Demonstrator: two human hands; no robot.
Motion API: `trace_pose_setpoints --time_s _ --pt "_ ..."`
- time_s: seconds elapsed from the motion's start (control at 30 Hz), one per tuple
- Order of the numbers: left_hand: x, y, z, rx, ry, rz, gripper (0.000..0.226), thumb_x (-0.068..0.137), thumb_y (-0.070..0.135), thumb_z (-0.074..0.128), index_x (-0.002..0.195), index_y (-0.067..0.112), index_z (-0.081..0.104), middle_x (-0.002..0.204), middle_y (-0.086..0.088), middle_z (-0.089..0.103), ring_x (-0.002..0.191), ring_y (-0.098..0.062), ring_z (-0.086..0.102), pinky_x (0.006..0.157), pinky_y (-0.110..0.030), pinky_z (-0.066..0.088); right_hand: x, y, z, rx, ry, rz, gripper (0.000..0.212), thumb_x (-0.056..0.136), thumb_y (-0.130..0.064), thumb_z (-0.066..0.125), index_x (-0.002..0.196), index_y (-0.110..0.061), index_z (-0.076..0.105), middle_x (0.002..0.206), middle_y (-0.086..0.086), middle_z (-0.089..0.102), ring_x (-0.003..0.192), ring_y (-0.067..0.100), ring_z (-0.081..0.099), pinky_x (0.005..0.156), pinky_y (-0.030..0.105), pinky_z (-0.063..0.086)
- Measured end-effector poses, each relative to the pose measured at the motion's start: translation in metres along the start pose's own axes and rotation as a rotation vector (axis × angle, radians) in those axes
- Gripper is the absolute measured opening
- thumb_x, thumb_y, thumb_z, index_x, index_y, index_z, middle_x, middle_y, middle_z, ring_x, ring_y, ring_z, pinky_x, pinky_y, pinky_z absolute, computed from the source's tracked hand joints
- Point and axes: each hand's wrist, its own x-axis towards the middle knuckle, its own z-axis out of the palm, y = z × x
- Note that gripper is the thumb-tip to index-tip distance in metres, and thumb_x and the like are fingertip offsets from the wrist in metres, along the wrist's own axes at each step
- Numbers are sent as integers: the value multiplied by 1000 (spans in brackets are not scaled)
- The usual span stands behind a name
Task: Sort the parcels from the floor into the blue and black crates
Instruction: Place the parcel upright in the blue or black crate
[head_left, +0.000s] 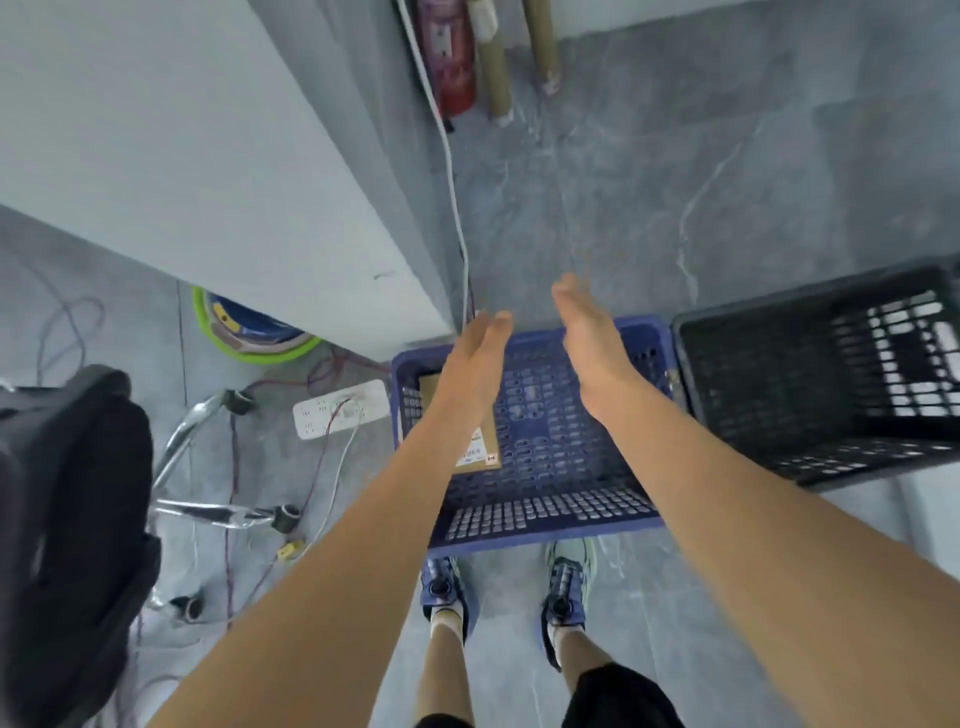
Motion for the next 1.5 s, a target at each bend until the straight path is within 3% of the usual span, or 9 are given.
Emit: trace_pose_setpoints --time_s 0.13,0.27,0.43,0.67,0.93,1.1,1.23,1.37,1.5 --pt "-60 107 0 -61 -15 95 62 102 62 42 154 29 43 157 5 45 145 -18 41 124 -44 27 -53 -110 -36 44 34 -131 60 112 -46 40 166 -26 24 172 -9 23 158 12 23 127 32 18" --pt "-112 200 -3 -112 -13 194 90 74 84 50 150 36 49 155 10 48 143 -15 44 123 -46 29 -113 -204 -72 121 72 -292 58 113 -43 40 166 -24 28 171 -7 27 157 10 25 120 26 21" --pt "-189 310 -4 -122 -104 385 56 99 63 48 147 36 49 151 13 47 140 -9 43 121 -46 32 -199 -309 -116 225 187 -457 60 111 -51 42 164 -24 34 170 -8 31 156 10 29 131 39 18" --pt "-277 402 1 -19 -267 613 76 95 72 43 159 33 33 163 11 34 147 -8 34 124 -45 27 -324 -390 -160 336 363 -644 61 111 -52 41 163 -22 34 169 -5 33 155 12 32 130 38 20" --pt "-369 435 31 57 -498 745 62 102 62 40 157 33 34 160 12 37 142 -9 40 120 -43 35 -435 -390 -193 345 576 -745 66 108 -60 41 164 -26 33 169 -7 33 155 11 31 130 41 20" --pt "-417 431 67 121 -671 807 64 103 61 38 159 30 32 161 10 36 144 -9 38 122 -45 31 -493 -363 -217 361 731 -737 81 96 -78 43 164 -34 34 169 -10 33 156 13 29 129 45 21" --pt "-461 418 108 181 -806 808 61 104 60 38 158 31 33 163 9 34 147 -11 36 120 -47 33 -544 -331 -243 416 867 -759 66 105 -66 40 162 -33 37 167 -9 36 153 14 35 126 41 27" --pt "-515 395 154 237 -945 826 51 106 57 37 151 34 41 145 15 44 137 -10 43 108 -40 37 -596 -293 -270 452 1019 -721 71 102 -72 39 164 -37 31 171 -9 29 156 16 30 130 50 22" --pt "-565 365 205 296 -1051 835 58 102 62 42 150 31 44 153 10 45 134 -9 45 105 -39 40 -651 -247 -299 523 1154 -704 74 102 -71 42 164 -33 32 170 -7 32 154 17 33 128 50 26"
